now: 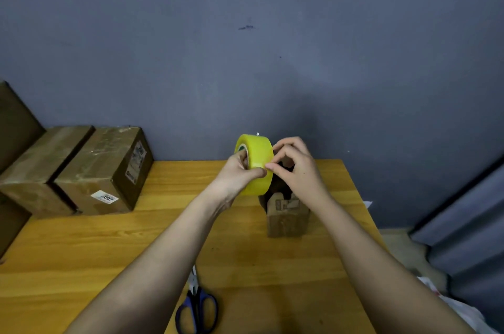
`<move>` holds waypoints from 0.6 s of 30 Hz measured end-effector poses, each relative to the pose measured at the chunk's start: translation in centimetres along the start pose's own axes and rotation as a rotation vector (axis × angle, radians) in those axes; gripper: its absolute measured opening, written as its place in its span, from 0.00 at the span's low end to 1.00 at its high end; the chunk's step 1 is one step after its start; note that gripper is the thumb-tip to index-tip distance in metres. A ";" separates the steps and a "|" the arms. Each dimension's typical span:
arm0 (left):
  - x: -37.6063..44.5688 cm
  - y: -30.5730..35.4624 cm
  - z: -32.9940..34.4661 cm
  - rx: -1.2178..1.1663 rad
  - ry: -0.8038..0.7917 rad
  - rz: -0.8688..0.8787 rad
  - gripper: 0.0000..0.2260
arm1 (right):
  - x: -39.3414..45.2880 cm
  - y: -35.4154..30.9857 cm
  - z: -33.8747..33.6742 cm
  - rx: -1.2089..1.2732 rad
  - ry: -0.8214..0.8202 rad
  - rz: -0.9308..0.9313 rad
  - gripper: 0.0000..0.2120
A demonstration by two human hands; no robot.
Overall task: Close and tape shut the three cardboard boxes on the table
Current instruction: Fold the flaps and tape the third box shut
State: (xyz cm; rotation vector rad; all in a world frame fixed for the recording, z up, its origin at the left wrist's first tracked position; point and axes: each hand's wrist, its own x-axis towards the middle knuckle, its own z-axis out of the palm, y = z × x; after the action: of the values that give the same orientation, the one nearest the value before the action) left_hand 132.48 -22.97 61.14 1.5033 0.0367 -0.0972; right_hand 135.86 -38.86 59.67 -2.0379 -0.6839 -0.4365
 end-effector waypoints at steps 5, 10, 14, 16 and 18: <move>0.0 0.5 0.1 -0.111 -0.036 0.004 0.14 | -0.6 -1.0 0.3 0.014 0.150 0.027 0.13; -0.2 0.0 0.1 -0.104 -0.046 0.017 0.12 | -1.3 -0.6 0.8 -0.114 0.214 -0.031 0.11; -0.1 0.3 0.4 -0.078 -0.015 0.007 0.11 | -1.0 -0.3 0.6 -0.039 0.199 0.007 0.05; 0.0 0.4 0.4 -0.057 -0.002 -0.005 0.10 | -0.6 0.0 0.4 -0.001 0.157 0.042 0.04; -0.1 0.4 0.4 -0.026 0.008 -0.018 0.08 | -0.3 0.4 0.2 0.023 0.111 0.055 0.04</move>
State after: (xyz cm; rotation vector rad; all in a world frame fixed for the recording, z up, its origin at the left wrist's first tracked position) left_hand 132.44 -23.31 61.55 1.4775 0.0577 -0.1044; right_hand 135.87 -38.91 59.14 -1.9902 -0.5617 -0.5035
